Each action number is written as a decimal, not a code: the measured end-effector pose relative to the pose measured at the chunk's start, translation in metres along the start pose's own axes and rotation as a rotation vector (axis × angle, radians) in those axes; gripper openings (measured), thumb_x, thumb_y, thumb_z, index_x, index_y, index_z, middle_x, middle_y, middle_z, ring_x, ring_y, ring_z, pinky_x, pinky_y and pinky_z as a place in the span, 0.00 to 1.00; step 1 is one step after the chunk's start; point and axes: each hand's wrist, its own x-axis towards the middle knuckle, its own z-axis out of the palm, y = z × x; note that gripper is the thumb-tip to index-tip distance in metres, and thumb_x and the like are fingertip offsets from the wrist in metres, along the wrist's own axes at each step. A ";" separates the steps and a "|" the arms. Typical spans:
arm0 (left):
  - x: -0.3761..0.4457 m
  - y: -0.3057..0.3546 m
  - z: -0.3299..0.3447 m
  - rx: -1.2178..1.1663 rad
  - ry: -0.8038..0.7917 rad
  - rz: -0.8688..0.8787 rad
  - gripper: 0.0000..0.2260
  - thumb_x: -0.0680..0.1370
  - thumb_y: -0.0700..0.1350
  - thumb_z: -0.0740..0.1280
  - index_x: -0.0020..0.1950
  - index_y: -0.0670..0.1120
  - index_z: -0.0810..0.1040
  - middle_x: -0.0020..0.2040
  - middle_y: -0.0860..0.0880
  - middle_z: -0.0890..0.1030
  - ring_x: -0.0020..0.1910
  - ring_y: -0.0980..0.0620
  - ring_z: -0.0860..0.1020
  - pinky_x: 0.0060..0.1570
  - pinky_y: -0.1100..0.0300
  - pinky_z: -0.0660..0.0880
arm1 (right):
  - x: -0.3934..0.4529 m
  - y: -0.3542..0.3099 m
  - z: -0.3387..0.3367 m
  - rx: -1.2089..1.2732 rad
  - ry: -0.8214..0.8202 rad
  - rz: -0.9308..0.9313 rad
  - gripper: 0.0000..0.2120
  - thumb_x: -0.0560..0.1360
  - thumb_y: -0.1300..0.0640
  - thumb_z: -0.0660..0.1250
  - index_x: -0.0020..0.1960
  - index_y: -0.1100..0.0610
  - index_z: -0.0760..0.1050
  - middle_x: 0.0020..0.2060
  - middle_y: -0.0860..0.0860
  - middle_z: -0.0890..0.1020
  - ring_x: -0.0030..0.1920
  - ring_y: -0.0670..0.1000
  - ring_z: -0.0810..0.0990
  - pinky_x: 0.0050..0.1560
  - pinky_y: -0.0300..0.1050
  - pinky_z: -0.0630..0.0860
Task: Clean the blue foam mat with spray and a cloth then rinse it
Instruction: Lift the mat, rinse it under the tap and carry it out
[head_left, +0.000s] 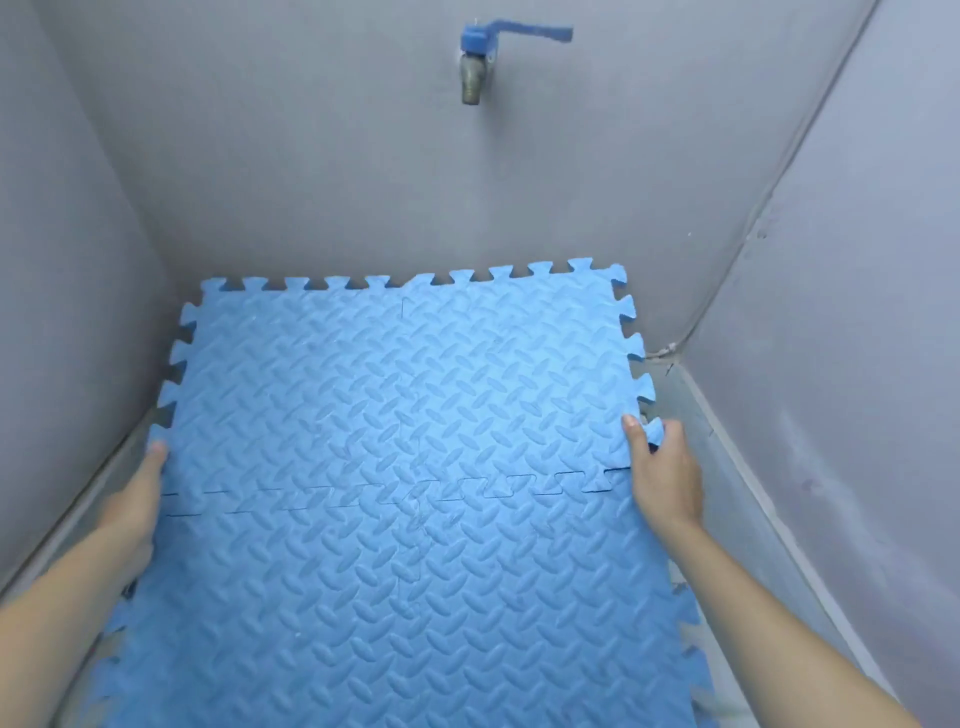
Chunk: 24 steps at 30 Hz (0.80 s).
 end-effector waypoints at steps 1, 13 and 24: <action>-0.015 0.019 -0.002 -0.036 -0.028 0.031 0.59 0.48 0.83 0.61 0.72 0.49 0.69 0.72 0.46 0.70 0.67 0.41 0.71 0.66 0.40 0.67 | 0.005 -0.009 -0.006 -0.021 0.027 -0.033 0.23 0.79 0.36 0.55 0.50 0.58 0.66 0.35 0.51 0.75 0.39 0.59 0.73 0.37 0.51 0.67; -0.105 0.203 0.074 -0.068 -0.293 0.305 0.30 0.72 0.68 0.64 0.60 0.43 0.75 0.58 0.45 0.77 0.51 0.43 0.75 0.51 0.50 0.69 | 0.100 -0.076 -0.035 0.136 0.181 0.292 0.26 0.82 0.46 0.56 0.71 0.64 0.65 0.66 0.66 0.73 0.67 0.66 0.71 0.68 0.61 0.63; -0.106 0.162 0.098 -0.118 -0.268 0.419 0.23 0.72 0.57 0.72 0.55 0.41 0.75 0.51 0.46 0.78 0.53 0.41 0.77 0.54 0.46 0.73 | 0.117 -0.272 -0.054 0.011 0.121 -0.433 0.36 0.81 0.44 0.58 0.79 0.59 0.47 0.79 0.54 0.48 0.79 0.52 0.46 0.76 0.51 0.49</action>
